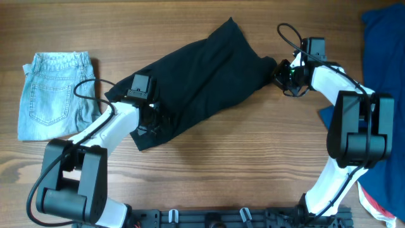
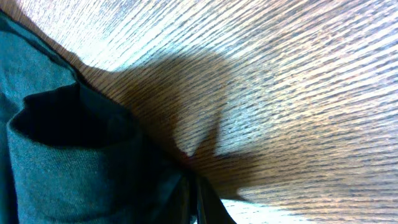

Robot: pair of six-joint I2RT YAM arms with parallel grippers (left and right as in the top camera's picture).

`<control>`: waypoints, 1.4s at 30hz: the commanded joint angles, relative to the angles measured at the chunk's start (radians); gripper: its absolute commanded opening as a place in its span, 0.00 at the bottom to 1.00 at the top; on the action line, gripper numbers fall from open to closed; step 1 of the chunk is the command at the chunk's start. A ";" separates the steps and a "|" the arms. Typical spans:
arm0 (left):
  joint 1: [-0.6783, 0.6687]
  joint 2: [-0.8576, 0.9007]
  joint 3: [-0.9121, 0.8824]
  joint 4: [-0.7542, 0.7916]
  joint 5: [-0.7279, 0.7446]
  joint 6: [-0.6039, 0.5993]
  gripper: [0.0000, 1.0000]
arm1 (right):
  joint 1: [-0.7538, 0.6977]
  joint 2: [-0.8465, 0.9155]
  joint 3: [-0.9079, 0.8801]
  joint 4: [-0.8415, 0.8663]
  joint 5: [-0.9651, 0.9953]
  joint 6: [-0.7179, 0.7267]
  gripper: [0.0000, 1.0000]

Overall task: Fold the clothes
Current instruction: 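Adjust the right gripper along the upper right edge of the shorts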

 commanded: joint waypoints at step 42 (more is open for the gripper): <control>-0.007 0.084 -0.045 0.009 0.001 0.011 0.46 | 0.039 0.026 -0.002 -0.015 0.011 -0.074 0.04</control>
